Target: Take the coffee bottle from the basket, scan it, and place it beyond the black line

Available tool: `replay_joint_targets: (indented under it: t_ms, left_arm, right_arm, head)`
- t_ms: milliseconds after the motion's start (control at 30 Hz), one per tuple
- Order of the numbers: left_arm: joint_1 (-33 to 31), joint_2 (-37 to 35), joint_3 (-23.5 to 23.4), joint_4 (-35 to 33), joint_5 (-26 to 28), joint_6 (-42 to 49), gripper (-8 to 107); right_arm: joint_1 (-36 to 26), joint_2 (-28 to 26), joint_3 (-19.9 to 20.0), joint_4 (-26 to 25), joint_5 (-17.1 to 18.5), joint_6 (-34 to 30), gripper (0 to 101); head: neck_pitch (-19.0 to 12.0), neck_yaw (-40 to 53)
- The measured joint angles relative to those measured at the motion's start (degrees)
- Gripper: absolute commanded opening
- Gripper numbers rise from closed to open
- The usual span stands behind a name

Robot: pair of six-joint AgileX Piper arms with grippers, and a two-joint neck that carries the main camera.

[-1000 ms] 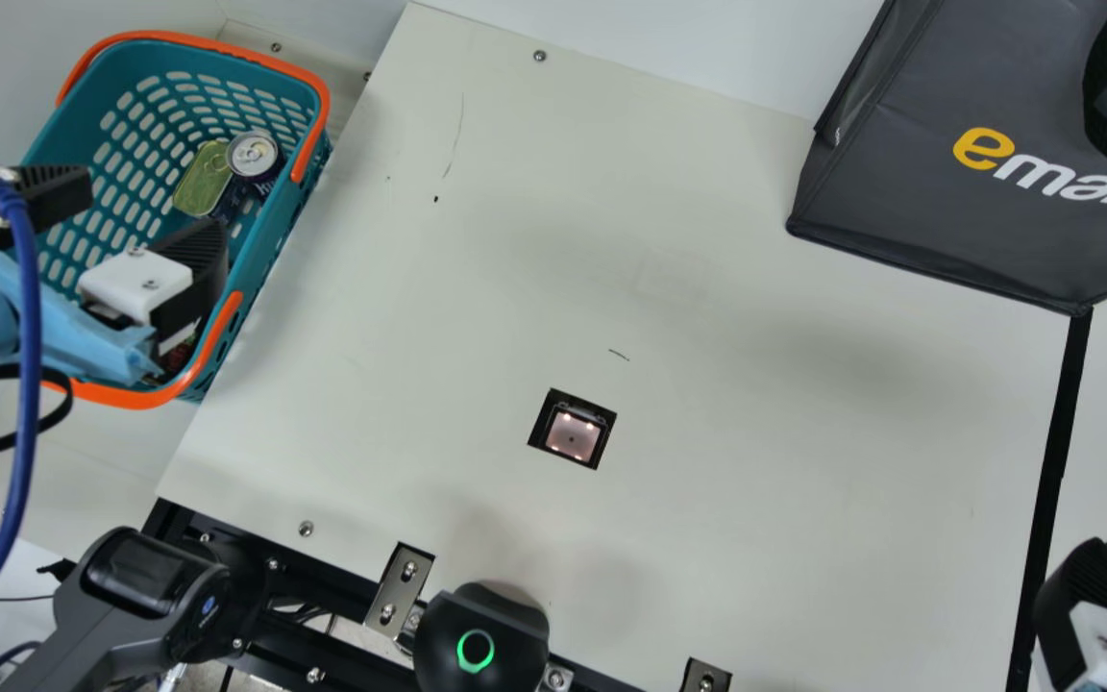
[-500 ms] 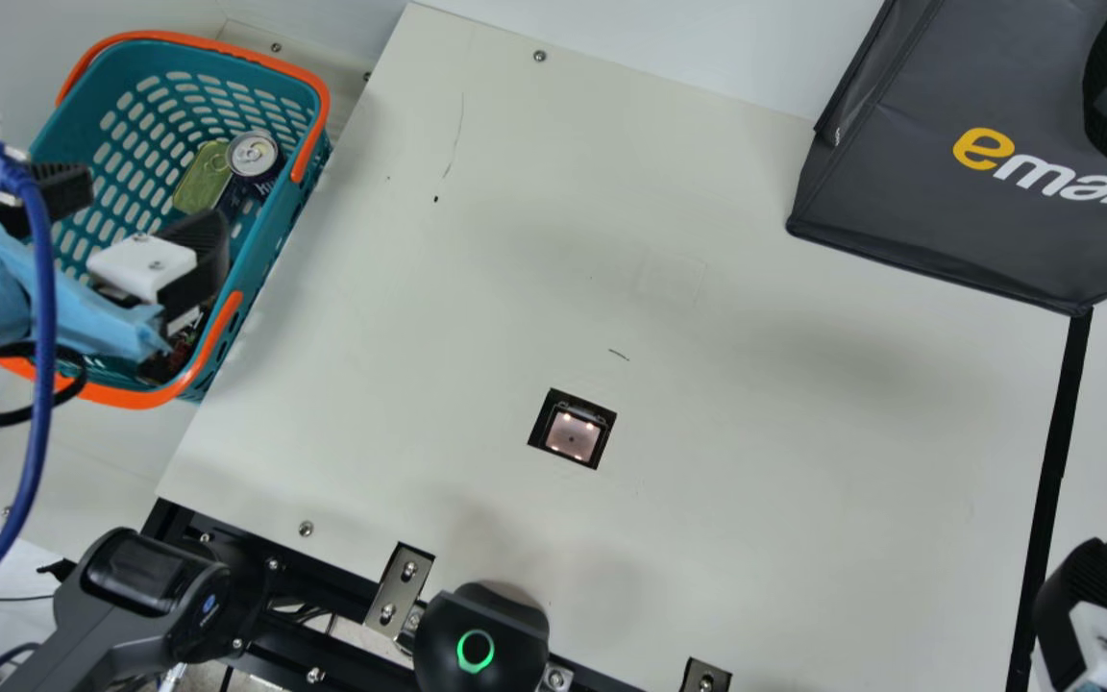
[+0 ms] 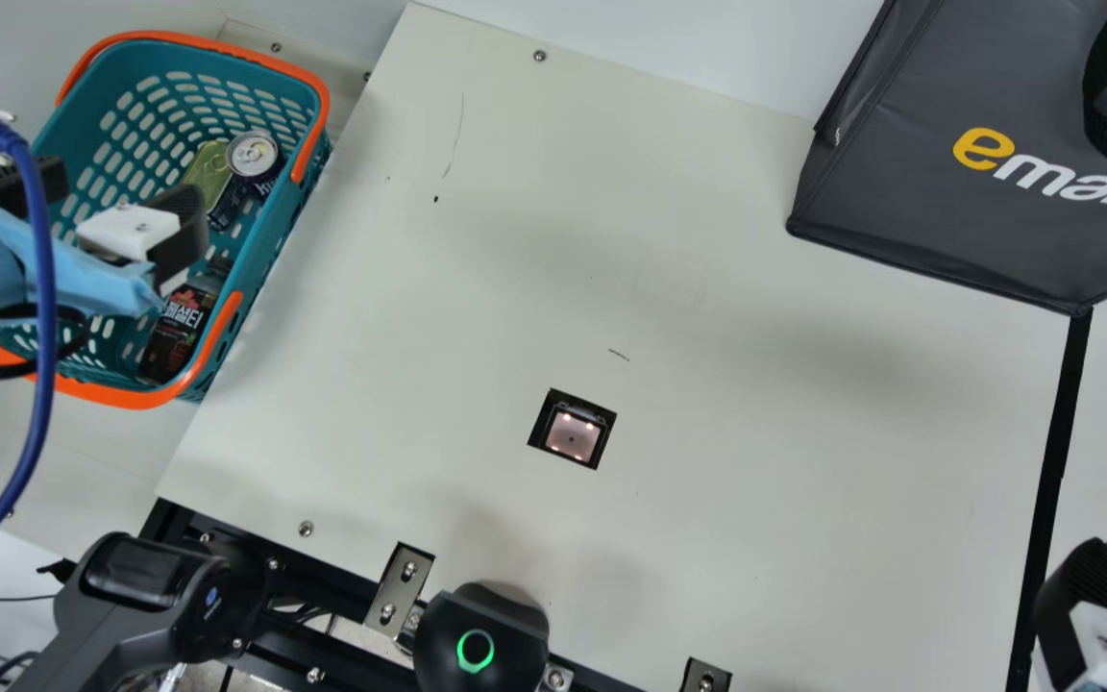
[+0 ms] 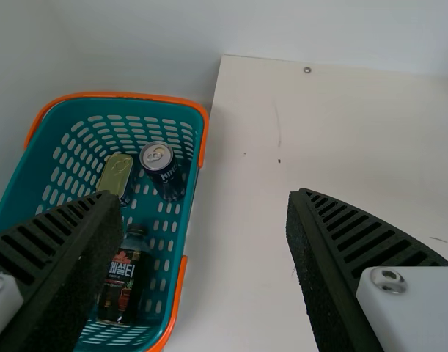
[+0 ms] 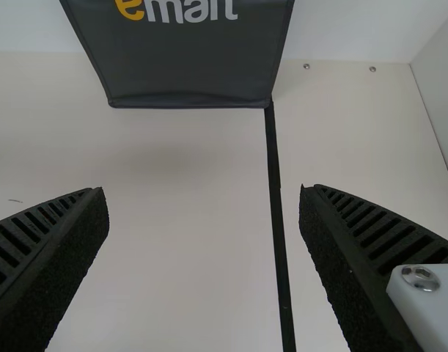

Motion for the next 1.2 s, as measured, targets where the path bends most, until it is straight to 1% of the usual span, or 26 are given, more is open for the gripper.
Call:
replay_joint_targets:
  t_ms: [233, 700, 1200]
  left_arm:
    - [5.1, 1.1, 0.5, -1.7, -0.9, 2.4, 90]
    - [17.6, 3.7, 1.5, -6.0, -3.3, 9.3, 90]
    - [27.4, 7.2, 3.8, -10.1, -6.4, 15.3, 90]
  right_arm:
    - [0.0, 0.0, 0.0, 0.0, 0.0, 0.0, 91]
    - [0.0, 0.0, 0.0, 0.0, 0.0, 0.0, 91]
    - [0.0, 0.0, 0.0, 0.0, 0.0, 0.0, 91]
  head:
    - [-0.1, 0.0]
    - [0.0, 0.0]
    - [-0.1, 0.0]
